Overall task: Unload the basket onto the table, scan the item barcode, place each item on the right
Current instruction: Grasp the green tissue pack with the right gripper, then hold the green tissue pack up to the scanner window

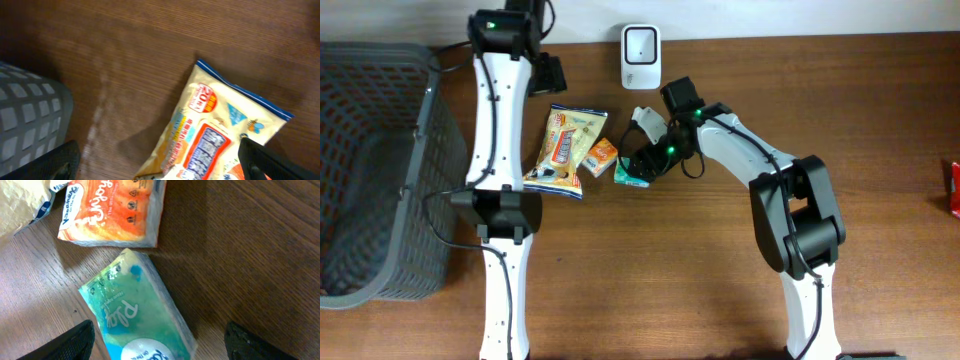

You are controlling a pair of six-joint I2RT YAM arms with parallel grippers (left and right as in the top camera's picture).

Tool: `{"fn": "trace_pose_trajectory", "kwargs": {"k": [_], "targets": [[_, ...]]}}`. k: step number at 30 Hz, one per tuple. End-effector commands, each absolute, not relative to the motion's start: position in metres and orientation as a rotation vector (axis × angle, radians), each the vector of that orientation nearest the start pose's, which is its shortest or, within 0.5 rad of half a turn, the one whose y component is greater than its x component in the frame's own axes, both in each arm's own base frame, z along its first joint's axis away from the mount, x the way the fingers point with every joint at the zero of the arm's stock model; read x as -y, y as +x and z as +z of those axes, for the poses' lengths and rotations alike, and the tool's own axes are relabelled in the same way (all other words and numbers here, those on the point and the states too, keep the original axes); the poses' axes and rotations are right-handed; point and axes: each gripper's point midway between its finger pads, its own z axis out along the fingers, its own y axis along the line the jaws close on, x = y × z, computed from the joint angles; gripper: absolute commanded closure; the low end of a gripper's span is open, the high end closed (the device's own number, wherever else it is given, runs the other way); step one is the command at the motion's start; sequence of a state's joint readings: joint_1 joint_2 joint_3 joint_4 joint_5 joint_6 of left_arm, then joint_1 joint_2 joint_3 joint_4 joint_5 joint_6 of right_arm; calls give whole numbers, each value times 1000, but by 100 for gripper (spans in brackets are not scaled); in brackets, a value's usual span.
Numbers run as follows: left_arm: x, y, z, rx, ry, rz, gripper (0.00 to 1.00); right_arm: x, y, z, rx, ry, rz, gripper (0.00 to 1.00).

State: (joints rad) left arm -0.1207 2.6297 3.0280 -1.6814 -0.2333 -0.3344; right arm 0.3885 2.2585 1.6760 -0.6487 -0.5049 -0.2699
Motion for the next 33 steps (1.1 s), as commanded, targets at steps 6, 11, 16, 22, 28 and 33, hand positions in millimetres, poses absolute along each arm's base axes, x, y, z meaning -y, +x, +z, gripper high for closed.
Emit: {"fn": "trace_pose_trajectory", "kwargs": {"k": [6,11,16,22,28,33], "targets": [[23,521,153,-2813,-381,160,1,-275,442,20,-2486,-1030,709,19],[23,521,153,-2813,-381,160,1,-276,425,9,-2549,-1030,793,62],[23,521,153,-2813,-381,160,1,-244,403,7,-2842,-865,637,73],[23,521,153,-2813,-381,160,1,-228,397,14,-2901,-815,526,60],[23,521,153,-2813,-381,160,1,-233,374,-14,-2908,-847,655,96],[23,521,153,-2813,-381,160,1,-262,410,86,-2784,-577,1160,96]]}}
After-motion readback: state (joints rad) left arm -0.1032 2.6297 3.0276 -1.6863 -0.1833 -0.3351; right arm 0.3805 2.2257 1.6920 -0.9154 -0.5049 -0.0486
